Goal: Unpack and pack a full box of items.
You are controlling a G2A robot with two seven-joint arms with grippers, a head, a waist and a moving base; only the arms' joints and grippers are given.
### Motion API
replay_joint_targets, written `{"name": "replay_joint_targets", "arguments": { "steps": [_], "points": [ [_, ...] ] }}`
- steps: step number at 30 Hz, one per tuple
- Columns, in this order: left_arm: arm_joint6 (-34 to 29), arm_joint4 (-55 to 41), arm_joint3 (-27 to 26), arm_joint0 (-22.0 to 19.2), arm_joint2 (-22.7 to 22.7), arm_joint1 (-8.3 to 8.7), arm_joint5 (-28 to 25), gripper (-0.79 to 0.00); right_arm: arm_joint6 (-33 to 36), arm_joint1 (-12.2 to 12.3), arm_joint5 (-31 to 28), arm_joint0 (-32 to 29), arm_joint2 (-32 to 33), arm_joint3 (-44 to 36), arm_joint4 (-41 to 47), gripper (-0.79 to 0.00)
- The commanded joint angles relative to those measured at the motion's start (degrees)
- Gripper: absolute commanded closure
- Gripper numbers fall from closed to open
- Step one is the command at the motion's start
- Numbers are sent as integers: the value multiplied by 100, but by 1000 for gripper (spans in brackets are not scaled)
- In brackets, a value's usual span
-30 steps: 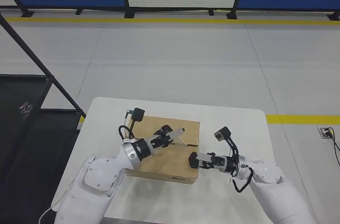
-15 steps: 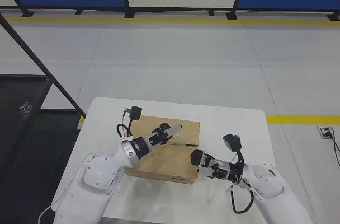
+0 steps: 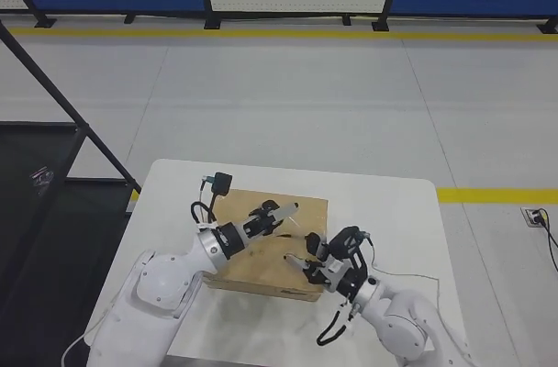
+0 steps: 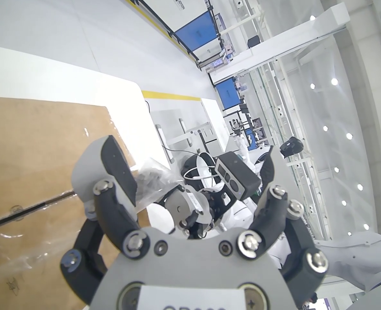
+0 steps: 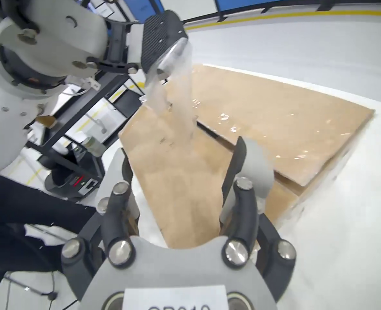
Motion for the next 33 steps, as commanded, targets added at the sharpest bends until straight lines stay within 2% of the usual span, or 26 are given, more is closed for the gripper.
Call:
{"name": "replay_joint_targets", "arguments": {
  "steps": [1,2,4,22,30,33],
  "points": [
    [-9,-2,3,-4,7,-1,9,-785,-283,-34,417,-32,-87,-28,-253,-209],
    [-7,-2,2,-6,12,-2,12,-785,-337,-48,524,-22,-129,-45,-361,-169],
    [-14,7,6,-12,22,-2,9,-785,-503,-79,741,-19,-174,-35,-438,0],
    [-42,71,170,-73,-229,40,40,-785,-1397,-236,1428,-52,-185,155,-820,0],
    [-45,-7,358,-2,-735,118,-19,-785,-1722,-291,1451,-72,-138,241,-907,0],
    [-342,-246,465,55,-956,161,13,-785,-1772,-305,1394,-62,-115,288,-950,0]
  ]
}}
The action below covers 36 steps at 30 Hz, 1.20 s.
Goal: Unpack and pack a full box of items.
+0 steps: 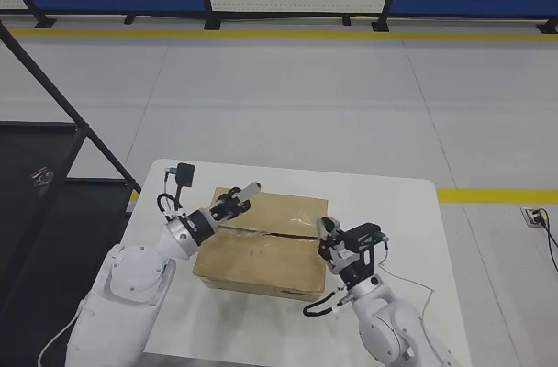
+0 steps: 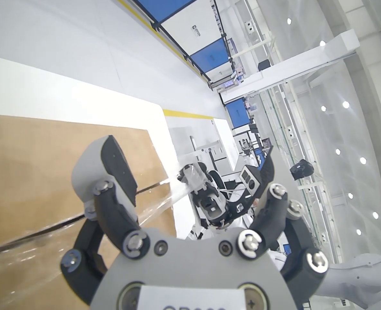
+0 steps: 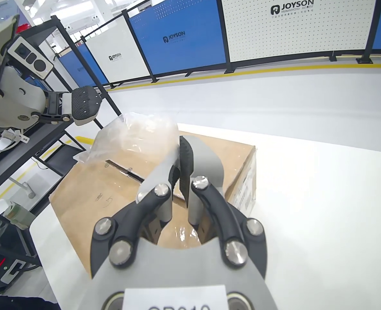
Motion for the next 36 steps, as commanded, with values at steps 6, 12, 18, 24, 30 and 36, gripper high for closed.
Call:
{"name": "replay_joint_targets", "arguments": {
  "steps": [6,12,18,24,30,36],
  "points": [
    [-697,42,66,82,-68,77,-42,-785,-49,-50,-27,113,34,197,-28,0],
    [-326,578,277,11,275,50,-93,-785,-61,-93,-57,200,51,334,-24,0],
    [-267,603,540,-140,474,21,-97,-785,-71,-128,-105,225,83,424,-14,0],
    [-303,548,606,-191,533,18,-138,-785,4,-173,-38,311,108,523,42,0],
    [-223,318,501,-121,376,38,-172,-785,-69,-224,131,361,89,551,-57,0],
    [-209,215,422,-37,268,62,-162,-785,-168,-268,251,421,78,630,-230,0]
  ]
}}
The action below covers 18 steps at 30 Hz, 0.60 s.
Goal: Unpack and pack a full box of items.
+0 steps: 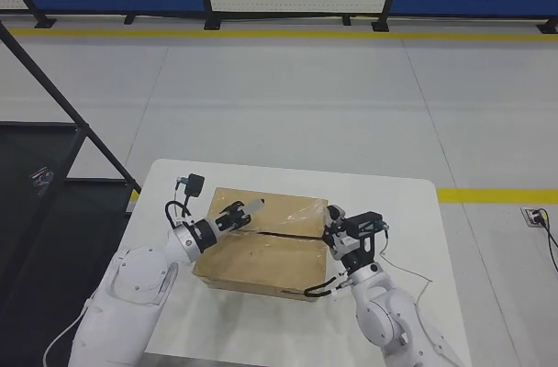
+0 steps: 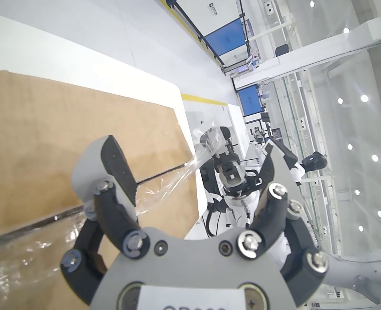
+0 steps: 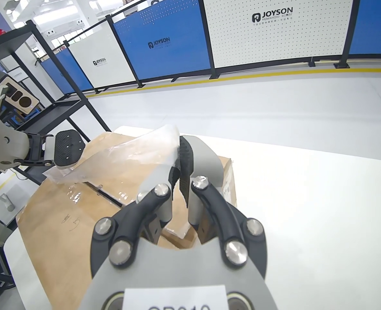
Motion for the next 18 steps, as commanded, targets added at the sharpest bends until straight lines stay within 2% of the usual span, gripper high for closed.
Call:
{"name": "replay_joint_targets", "arguments": {
  "steps": [1,11,18],
  "points": [
    [-8,-118,-15,26,-26,2,-1,-785,-17,-15,29,18,-14,24,-22,0],
    [-480,-299,-67,112,-141,65,-66,-785,-146,-119,372,138,-59,138,-132,0],
    [-59,-215,-1,117,-111,58,-43,-785,-118,-172,383,201,-82,200,-235,0]
  ]
}}
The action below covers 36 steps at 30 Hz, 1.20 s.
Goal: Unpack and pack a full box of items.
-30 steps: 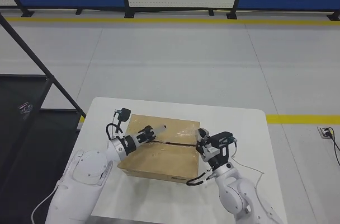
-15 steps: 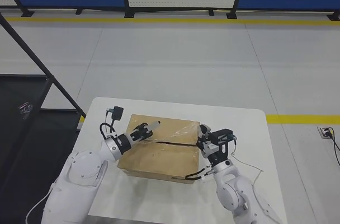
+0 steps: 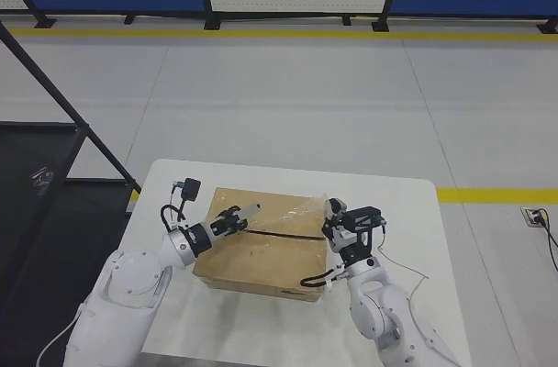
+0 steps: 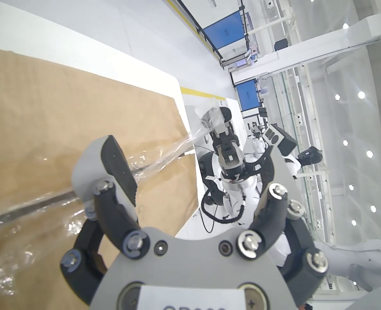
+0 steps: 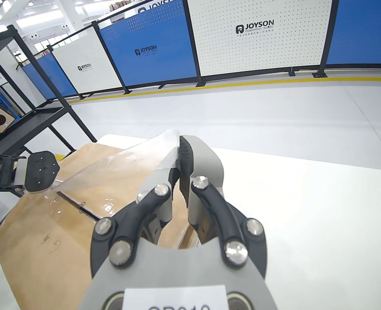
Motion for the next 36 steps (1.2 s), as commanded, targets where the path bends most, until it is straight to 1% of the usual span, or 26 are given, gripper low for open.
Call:
{"name": "replay_joint_targets", "arguments": {
  "steps": [1,7,23,36],
  "points": [
    [88,-74,18,-27,3,-6,48,-785,15,-10,-15,0,7,9,-27,0],
    [-7,59,98,-95,122,-2,80,-785,9,-40,-25,-35,48,36,-64,0],
    [106,133,395,-325,529,-62,145,-785,74,-115,-83,-69,148,113,-149,0],
    [175,44,385,-509,733,-114,185,-785,-20,-144,-145,-277,292,15,-240,0]
  ]
}}
